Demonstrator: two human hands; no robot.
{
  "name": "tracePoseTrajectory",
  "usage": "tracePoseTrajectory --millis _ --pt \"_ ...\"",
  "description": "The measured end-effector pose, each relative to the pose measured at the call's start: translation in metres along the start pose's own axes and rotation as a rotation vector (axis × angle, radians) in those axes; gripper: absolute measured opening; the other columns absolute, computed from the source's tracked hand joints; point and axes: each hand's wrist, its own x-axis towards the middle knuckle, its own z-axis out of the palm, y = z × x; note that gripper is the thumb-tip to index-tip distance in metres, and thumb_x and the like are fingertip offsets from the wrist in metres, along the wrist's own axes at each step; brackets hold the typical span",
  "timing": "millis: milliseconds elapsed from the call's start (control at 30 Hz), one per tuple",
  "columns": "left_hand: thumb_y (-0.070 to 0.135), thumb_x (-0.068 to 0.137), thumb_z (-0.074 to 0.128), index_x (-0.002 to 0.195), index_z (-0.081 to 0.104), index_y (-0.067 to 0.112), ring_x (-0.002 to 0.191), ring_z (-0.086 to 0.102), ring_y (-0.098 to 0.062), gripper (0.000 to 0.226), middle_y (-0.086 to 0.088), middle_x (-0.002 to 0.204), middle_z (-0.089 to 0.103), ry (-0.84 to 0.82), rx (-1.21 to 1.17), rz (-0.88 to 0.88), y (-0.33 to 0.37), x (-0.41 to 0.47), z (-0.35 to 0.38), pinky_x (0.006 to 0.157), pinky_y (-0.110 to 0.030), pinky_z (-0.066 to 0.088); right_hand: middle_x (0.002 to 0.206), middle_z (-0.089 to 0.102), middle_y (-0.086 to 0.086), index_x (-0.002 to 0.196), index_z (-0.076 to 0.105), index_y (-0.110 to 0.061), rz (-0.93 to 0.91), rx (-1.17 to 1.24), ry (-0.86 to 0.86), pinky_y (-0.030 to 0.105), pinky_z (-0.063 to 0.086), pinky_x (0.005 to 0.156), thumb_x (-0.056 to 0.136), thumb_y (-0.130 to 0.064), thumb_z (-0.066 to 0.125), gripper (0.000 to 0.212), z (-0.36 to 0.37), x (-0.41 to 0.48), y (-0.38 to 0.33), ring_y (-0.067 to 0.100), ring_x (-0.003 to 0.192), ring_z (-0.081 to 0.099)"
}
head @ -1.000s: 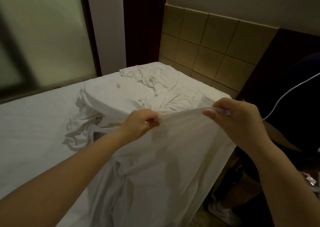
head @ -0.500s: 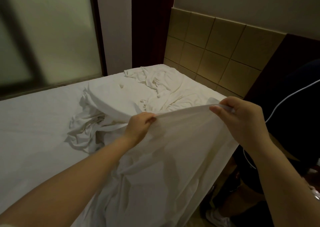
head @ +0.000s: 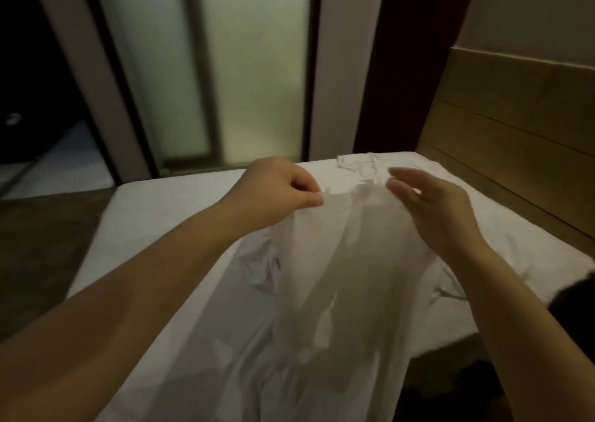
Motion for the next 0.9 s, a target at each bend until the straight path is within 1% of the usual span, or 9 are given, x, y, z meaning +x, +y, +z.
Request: tracePoseTrajectory --millis 100,167,267,400,467,533,633,733,900 --pt "0.020 0.079 0.071 0.083 0.077 0.023 0.073 0.059 0.001 0.007 0.020 0.069 0.064 0.000 0.017 0.036 0.009 -0.015 -0.014 0.073 -0.016 0.045 0.096 0.055 -0.037 0.110 0.060 -0.040 -0.199 0.225 -0.349 0.005 0.043 0.074 0.075 -0.054 0.052 0.039 0.028 -0.003 -0.055 -0.014 0.082 0.058" --pt "0.021 0.080 0.070 0.083 0.076 0.025 0.078 0.061 -0.002 0.008 0.016 0.074 0.067 0.005 0.012 0.049 0.003 -0.020 -0.019 0.074 -0.019 0.047 0.067 0.057 -0.028 0.084 0.058 -0.041 -0.276 0.186 -0.433 0.005 0.039 0.062 0.075 -0.052 0.055 0.014 0.045 -0.002 -0.067 -0.013 0.068 0.054" --pt "0.024 0.084 0.066 0.081 0.072 0.028 0.077 0.059 -0.003 0.007 0.014 0.074 0.066 -0.028 -0.043 0.070 -0.015 -0.025 -0.021 0.071 -0.018 0.046 0.054 0.047 -0.013 0.065 0.051 -0.034 -0.300 0.077 -0.404 0.010 0.035 0.054 0.079 -0.043 0.065 0.022 0.056 0.003 -0.067 -0.003 0.056 0.047" --pt "0.021 0.091 0.059 0.088 0.059 0.037 0.077 0.060 -0.003 0.016 0.019 0.075 0.063 -0.069 -0.212 0.118 -0.038 -0.024 -0.009 0.070 -0.012 0.048 0.059 0.051 -0.012 0.063 0.050 -0.033 -0.273 -0.072 -0.333 0.012 0.033 0.051 0.073 -0.052 0.064 0.026 0.057 0.008 -0.070 0.004 0.056 0.046" --pt "0.033 0.088 0.057 0.094 0.048 0.034 0.072 0.062 -0.007 0.011 0.016 0.074 0.062 -0.067 -0.341 0.090 -0.048 -0.020 0.001 0.066 -0.016 0.051 0.061 0.053 -0.010 0.063 0.050 -0.031 -0.238 -0.085 -0.272 0.013 0.035 0.052 0.074 -0.051 0.062 0.026 0.053 0.008 -0.070 0.007 0.058 0.047" --pt "0.031 0.089 0.056 0.095 0.043 0.033 0.070 0.059 -0.010 0.015 0.014 0.074 0.059 -0.080 -0.377 0.118 -0.058 -0.014 0.011 0.067 -0.024 0.052 0.065 0.055 -0.008 0.065 0.052 -0.030 -0.201 -0.077 -0.233 0.017 0.039 0.055 0.078 -0.041 0.065 0.022 0.047 0.007 -0.066 0.010 0.061 0.050" --pt "0.029 0.090 0.057 0.093 0.044 0.037 0.067 0.054 -0.014 0.016 0.016 0.078 0.057 -0.138 -0.407 0.190 -0.069 0.002 0.025 0.068 -0.030 0.052 0.068 0.059 -0.006 0.070 0.062 -0.021 -0.121 -0.051 -0.178 0.022 0.045 0.058 0.079 -0.032 0.070 0.017 0.033 0.007 -0.057 0.011 0.065 0.054" --pt "0.042 0.080 0.060 0.087 0.049 0.038 0.068 0.050 -0.024 0.014 0.012 0.077 0.056 -0.230 -0.521 0.218 -0.074 0.021 0.037 0.064 -0.029 0.049 0.063 0.057 -0.007 0.065 0.061 -0.024 -0.073 -0.048 -0.125 0.012 0.043 0.054 0.078 -0.027 0.071 0.017 0.015 0.003 -0.048 0.004 0.062 0.054" --pt "0.035 0.079 0.066 0.078 0.058 0.039 0.063 0.048 -0.004 0.008 0.016 0.070 0.057 -0.392 -0.585 0.254 -0.079 0.050 0.061 0.063 -0.016 0.043 0.061 0.058 -0.009 0.064 0.059 -0.033 0.011 -0.149 0.009 0.016 0.047 0.056 0.075 -0.031 0.071 0.017 -0.007 -0.008 -0.029 0.009 0.062 0.056"
